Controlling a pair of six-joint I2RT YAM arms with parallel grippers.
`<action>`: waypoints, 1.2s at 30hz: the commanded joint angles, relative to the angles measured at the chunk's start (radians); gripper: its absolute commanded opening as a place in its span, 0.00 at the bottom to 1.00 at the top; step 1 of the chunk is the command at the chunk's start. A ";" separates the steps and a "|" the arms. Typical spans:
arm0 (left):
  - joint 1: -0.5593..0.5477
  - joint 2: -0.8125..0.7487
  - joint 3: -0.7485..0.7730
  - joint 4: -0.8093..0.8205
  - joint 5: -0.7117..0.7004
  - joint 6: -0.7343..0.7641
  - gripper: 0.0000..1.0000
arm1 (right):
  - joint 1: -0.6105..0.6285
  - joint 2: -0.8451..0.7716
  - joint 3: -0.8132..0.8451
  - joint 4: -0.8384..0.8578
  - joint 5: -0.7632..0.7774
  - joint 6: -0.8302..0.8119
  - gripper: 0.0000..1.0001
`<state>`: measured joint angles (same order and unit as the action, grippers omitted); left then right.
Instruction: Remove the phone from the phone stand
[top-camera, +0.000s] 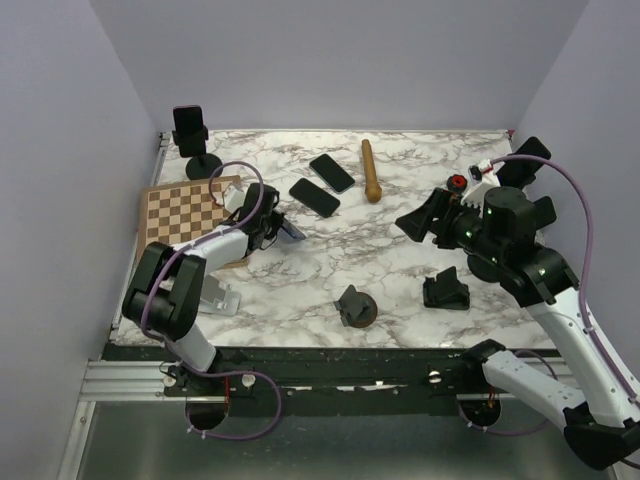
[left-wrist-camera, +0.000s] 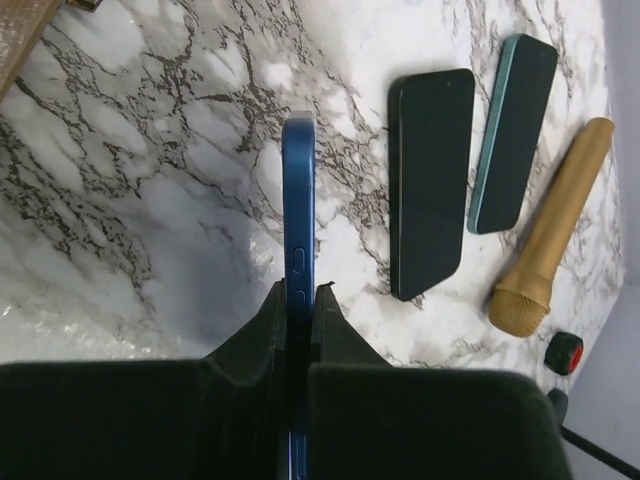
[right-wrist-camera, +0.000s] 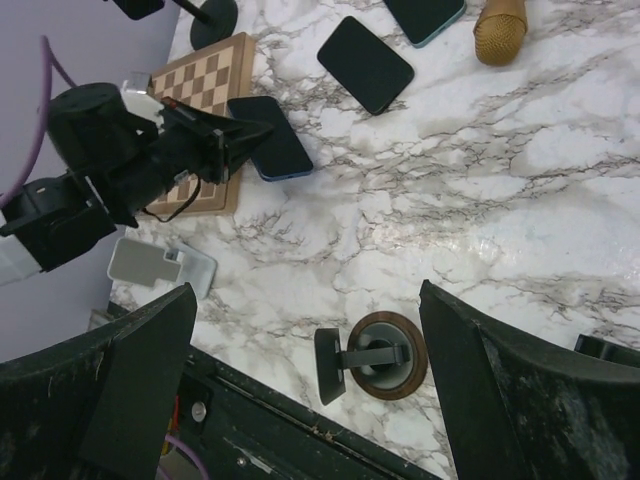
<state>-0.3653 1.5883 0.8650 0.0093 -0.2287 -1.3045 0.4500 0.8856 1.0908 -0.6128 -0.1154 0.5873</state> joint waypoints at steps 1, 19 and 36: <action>-0.017 0.094 0.145 0.110 -0.072 -0.009 0.08 | 0.003 -0.042 0.011 -0.051 0.044 -0.001 0.99; -0.016 0.305 0.200 0.153 -0.037 -0.178 0.11 | 0.002 -0.044 0.070 -0.104 0.057 0.015 0.99; 0.037 0.416 0.369 0.105 0.154 -0.219 0.59 | 0.002 -0.043 0.176 -0.179 0.078 0.040 0.99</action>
<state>-0.3397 2.0178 1.2308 0.1253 -0.1619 -1.5139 0.4500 0.8455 1.2343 -0.7559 -0.0700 0.6140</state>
